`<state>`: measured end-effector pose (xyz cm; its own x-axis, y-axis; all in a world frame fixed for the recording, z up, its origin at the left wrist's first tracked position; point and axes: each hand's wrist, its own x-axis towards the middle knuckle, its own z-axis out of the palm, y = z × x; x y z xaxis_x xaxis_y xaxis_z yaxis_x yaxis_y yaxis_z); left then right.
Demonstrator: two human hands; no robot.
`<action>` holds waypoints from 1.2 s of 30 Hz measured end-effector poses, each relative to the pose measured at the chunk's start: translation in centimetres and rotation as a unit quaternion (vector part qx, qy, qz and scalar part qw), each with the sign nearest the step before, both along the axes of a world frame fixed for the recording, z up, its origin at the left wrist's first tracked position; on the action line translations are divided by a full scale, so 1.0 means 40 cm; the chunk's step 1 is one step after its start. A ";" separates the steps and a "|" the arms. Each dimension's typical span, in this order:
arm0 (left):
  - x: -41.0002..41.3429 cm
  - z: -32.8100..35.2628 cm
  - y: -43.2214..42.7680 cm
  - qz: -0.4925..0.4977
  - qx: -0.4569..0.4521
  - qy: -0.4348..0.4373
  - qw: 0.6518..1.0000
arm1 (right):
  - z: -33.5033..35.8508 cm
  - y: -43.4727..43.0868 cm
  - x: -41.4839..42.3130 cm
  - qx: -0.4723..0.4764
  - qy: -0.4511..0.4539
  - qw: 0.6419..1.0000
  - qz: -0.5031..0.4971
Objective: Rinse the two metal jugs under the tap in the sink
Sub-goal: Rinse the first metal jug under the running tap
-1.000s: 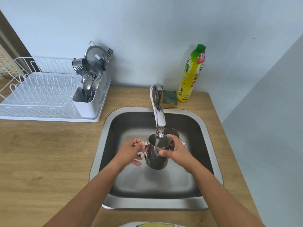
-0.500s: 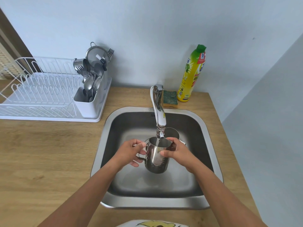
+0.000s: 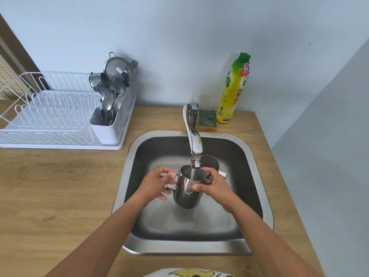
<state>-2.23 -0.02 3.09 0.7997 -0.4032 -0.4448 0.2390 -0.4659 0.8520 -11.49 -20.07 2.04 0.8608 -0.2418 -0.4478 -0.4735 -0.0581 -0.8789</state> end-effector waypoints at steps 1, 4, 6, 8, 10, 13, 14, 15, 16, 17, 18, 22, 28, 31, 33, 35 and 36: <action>0.003 0.000 0.001 0.001 0.008 -0.008 1.000 | 0.002 0.002 0.000 0.003 -0.001 1.000 -0.003; 0.011 -0.003 0.006 -0.001 0.036 -0.029 0.999 | -0.004 0.011 0.000 0.005 0.009 1.000 -0.015; 0.016 -0.008 0.008 -0.002 0.048 -0.036 0.998 | -0.016 0.017 0.001 0.004 0.024 0.999 -0.024; 0.020 -0.014 0.009 0.002 0.058 -0.043 0.997 | -0.025 0.022 0.002 0.014 0.034 0.999 -0.035; 0.026 -0.016 0.008 0.006 0.071 -0.048 0.996 | -0.028 0.029 0.003 0.031 0.040 0.998 -0.044; 0.037 -0.017 0.007 0.002 0.089 -0.047 0.995 | -0.030 0.042 0.002 0.035 0.058 0.996 -0.054; 0.039 -0.018 0.007 0.000 0.093 -0.046 0.995 | -0.032 0.044 0.002 0.038 0.066 0.995 -0.057; 0.041 -0.019 0.008 0.000 0.094 -0.046 0.995 | -0.033 0.047 0.001 0.043 0.073 0.995 -0.060; 0.042 -0.020 0.007 0.000 0.094 -0.046 0.995 | -0.035 0.049 0.000 0.049 0.080 0.994 -0.062; 0.043 -0.022 0.006 0.000 0.094 -0.047 0.994 | -0.037 0.051 -0.001 0.055 0.086 0.993 -0.063; 0.043 -0.023 0.005 0.001 0.095 -0.047 0.994 | -0.039 0.051 -0.002 0.060 0.091 0.992 -0.066; 0.046 -0.031 0.002 0.013 0.094 -0.041 0.995 | -0.049 0.052 -0.004 0.076 0.103 0.989 -0.071; 0.056 -0.030 -0.007 0.024 0.096 -0.030 0.995 | -0.042 0.058 -0.003 0.094 0.117 0.986 -0.068; 0.059 -0.026 -0.010 0.027 0.107 -0.037 0.993 | -0.037 0.063 -0.005 0.103 0.122 0.985 -0.066; 0.061 -0.021 -0.014 0.031 0.107 -0.041 0.993 | -0.030 0.066 -0.006 0.112 0.133 0.983 -0.066; 0.064 -0.016 -0.016 0.034 0.104 -0.039 0.993 | -0.026 0.069 -0.008 0.120 0.136 0.981 -0.069; 0.065 -0.015 -0.016 0.035 0.101 -0.038 0.994 | -0.022 0.070 -0.008 0.122 0.136 0.981 -0.071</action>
